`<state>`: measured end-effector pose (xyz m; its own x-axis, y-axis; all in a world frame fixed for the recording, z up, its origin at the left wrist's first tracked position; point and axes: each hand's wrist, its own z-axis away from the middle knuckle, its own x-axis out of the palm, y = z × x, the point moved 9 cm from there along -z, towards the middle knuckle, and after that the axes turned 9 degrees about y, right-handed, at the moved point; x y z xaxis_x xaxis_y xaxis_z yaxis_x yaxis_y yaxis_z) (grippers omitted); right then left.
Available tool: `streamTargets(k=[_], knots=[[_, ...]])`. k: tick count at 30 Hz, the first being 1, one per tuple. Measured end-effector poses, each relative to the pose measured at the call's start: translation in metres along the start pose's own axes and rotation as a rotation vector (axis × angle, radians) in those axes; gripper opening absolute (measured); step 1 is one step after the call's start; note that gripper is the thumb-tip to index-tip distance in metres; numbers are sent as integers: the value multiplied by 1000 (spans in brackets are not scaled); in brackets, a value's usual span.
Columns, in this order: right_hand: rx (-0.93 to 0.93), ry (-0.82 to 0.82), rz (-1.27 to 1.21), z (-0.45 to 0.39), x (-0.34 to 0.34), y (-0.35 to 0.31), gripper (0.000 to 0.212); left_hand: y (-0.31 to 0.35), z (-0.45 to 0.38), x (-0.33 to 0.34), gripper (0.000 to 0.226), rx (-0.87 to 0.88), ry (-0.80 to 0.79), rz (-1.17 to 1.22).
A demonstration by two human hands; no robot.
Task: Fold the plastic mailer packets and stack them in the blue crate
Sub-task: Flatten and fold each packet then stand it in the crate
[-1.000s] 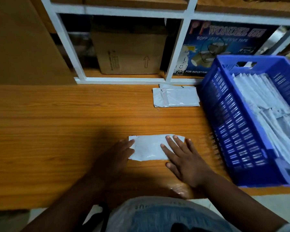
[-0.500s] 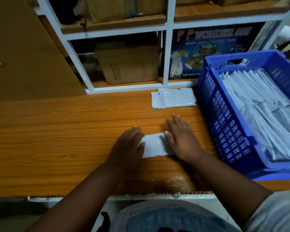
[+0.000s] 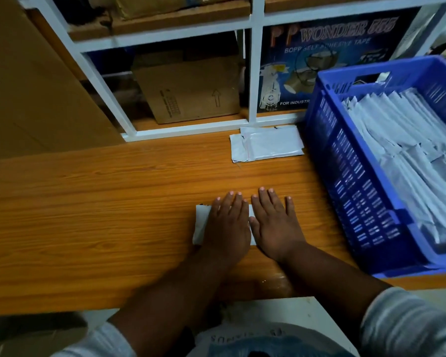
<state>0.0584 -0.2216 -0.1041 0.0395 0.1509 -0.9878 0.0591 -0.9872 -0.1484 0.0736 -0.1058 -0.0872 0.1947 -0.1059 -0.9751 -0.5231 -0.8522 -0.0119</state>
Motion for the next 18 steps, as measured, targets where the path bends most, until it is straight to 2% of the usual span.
streamTargets(k=[4, 12, 18], knots=[[-15, 16, 9, -1, 2, 0, 68, -2, -2, 4, 63, 15, 8, -24], [-21, 28, -7, -2, 4, 0, 67, -13, 1, 15, 70, 36, 27, 133], [-21, -99, 71, -6, -7, -7, 68, -22, 5, 20, 66, 16, 56, 229]])
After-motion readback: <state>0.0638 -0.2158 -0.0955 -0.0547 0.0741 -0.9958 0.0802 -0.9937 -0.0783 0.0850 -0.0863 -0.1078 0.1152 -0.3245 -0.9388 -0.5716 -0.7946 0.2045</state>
